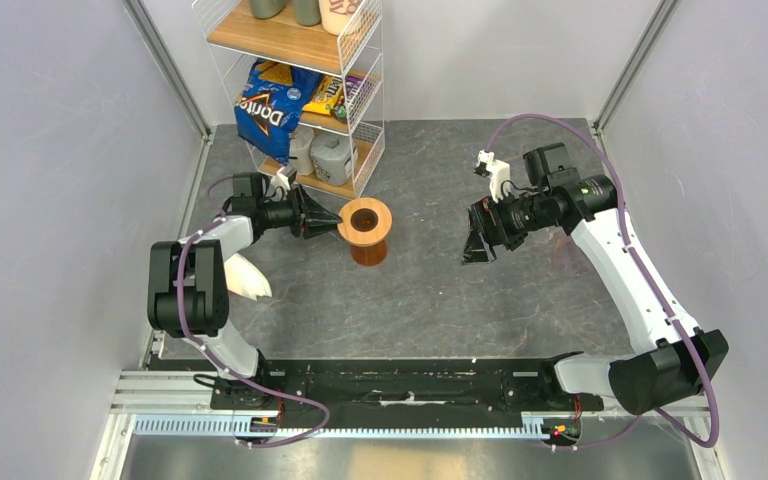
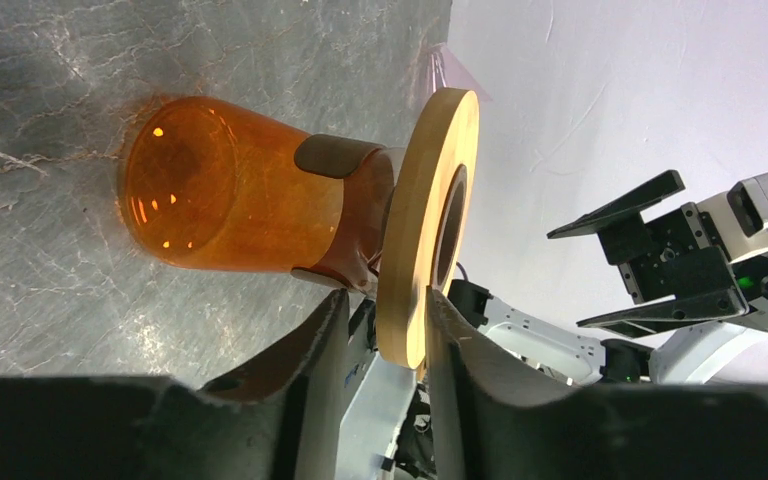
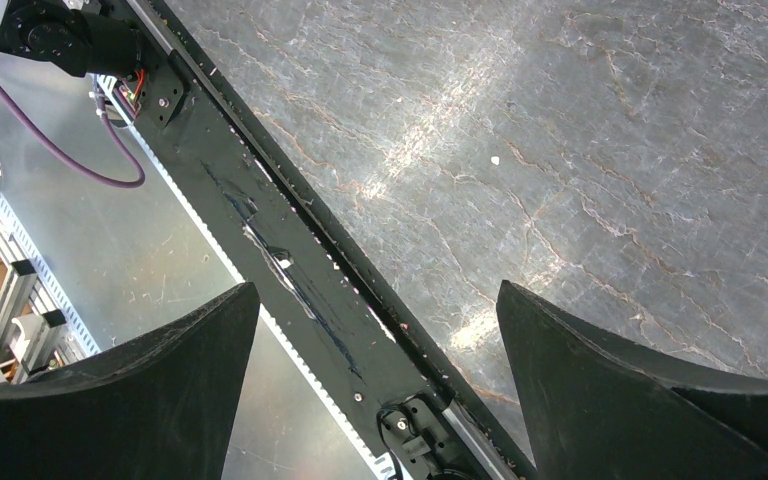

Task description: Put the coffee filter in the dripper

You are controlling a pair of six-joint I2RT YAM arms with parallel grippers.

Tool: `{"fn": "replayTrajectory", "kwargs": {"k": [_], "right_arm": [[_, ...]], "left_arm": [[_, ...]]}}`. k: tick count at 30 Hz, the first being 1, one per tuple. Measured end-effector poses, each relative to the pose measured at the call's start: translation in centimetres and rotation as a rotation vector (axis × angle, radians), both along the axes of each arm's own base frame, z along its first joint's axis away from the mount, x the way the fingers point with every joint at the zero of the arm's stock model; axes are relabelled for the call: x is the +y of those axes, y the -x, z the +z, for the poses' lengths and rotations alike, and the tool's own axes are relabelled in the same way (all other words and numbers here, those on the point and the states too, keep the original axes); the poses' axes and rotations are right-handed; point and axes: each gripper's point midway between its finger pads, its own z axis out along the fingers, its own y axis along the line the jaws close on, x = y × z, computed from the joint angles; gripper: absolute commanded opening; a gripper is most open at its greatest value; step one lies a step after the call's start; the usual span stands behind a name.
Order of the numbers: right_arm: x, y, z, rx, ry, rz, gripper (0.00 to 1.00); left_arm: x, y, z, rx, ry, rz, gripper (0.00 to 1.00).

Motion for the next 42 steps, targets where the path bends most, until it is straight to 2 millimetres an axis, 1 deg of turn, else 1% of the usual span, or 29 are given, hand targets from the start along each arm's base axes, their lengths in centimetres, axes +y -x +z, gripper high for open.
{"fn": "replayTrajectory", "kwargs": {"k": [2,4,8,11,13,17,20,25,32,40,42], "right_arm": [[0.0,0.0,0.0,0.0,0.0,0.0,0.97],[0.0,0.0,0.0,0.0,0.0,0.0,0.97],[0.0,0.0,0.0,0.0,0.0,0.0,0.97],[0.0,0.0,0.0,-0.001,0.001,0.001,0.97],[0.0,0.0,0.0,-0.001,0.001,0.001,0.97],[0.0,0.0,0.0,-0.001,0.001,0.001,0.97],[0.0,0.0,0.0,-0.001,0.001,0.001,0.97],[0.0,0.0,0.0,-0.001,0.001,0.001,0.97],[0.0,0.0,0.0,-0.001,0.001,0.001,0.97],[0.0,0.0,0.0,-0.001,0.001,0.001,0.97],[0.0,0.0,0.0,-0.001,0.001,0.001,0.97]], "left_arm": [[0.1,-0.1,-0.1,0.0,-0.008,0.003,0.51],[0.1,-0.1,-0.2,-0.001,-0.018,0.007,0.53],[0.4,0.1,-0.4,0.001,-0.042,0.011,0.55],[0.9,0.7,0.0,-0.025,-0.075,0.011,0.54],[1.2,1.5,0.7,-0.056,-0.098,-0.003,0.53],[1.5,3.0,2.4,-0.132,-0.128,-0.03,0.46],[1.3,3.8,2.9,-0.162,-0.14,-0.047,0.4],[0.8,4.7,2.1,-0.134,-0.143,-0.072,0.37],[0.4,4.5,1.3,-0.122,-0.141,-0.088,0.35],[-1.7,4.5,0.6,-0.127,-0.137,-0.14,0.33],[-1.9,4.5,0.4,-0.124,-0.138,-0.142,0.33]]}}
